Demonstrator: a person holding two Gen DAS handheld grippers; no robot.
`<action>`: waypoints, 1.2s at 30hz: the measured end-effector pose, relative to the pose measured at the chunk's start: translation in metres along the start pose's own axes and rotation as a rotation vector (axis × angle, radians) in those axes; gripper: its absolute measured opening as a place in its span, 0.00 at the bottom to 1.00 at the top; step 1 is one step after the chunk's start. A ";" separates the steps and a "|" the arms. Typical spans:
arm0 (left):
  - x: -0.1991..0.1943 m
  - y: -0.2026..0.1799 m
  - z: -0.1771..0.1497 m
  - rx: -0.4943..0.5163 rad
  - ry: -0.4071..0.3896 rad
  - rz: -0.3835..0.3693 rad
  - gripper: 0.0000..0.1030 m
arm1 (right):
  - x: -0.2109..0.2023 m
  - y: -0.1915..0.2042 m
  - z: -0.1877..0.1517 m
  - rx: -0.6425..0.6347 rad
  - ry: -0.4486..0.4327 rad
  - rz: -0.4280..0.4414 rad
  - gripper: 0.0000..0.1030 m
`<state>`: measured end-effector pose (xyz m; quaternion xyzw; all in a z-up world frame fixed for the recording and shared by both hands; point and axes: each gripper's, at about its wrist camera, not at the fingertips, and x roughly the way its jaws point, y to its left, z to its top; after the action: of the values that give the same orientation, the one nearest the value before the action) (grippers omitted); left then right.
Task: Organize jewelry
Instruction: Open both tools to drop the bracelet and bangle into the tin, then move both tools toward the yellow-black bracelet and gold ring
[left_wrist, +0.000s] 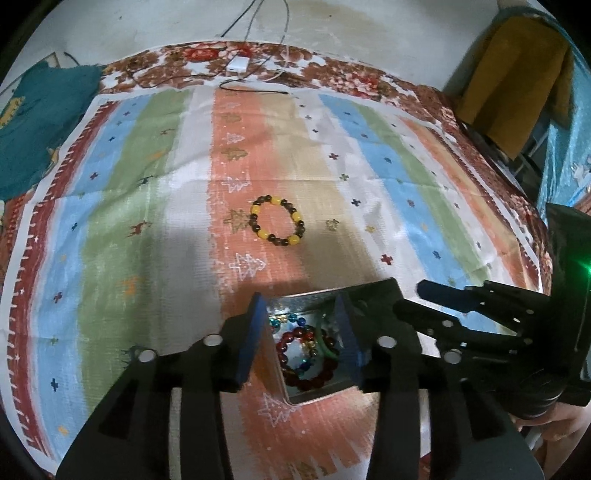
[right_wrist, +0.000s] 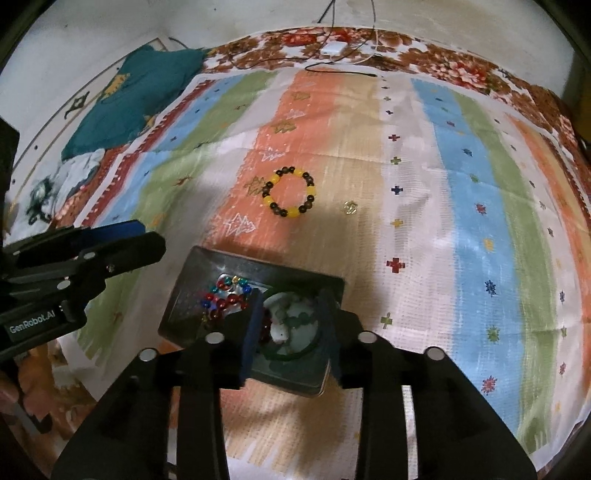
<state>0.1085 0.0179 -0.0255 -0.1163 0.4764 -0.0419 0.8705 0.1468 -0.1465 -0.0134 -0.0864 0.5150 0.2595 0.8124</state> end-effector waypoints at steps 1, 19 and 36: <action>0.001 0.002 0.001 -0.006 0.000 0.005 0.46 | 0.000 -0.001 0.001 0.004 -0.002 0.000 0.39; 0.027 0.037 0.018 -0.148 -0.003 -0.022 0.75 | 0.014 -0.029 0.028 0.103 -0.020 -0.006 0.59; 0.063 0.040 0.039 -0.077 0.033 0.043 0.75 | 0.044 -0.045 0.047 0.099 -0.003 -0.079 0.59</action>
<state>0.1735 0.0517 -0.0666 -0.1386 0.4942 -0.0069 0.8582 0.2219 -0.1509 -0.0365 -0.0658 0.5220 0.2012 0.8262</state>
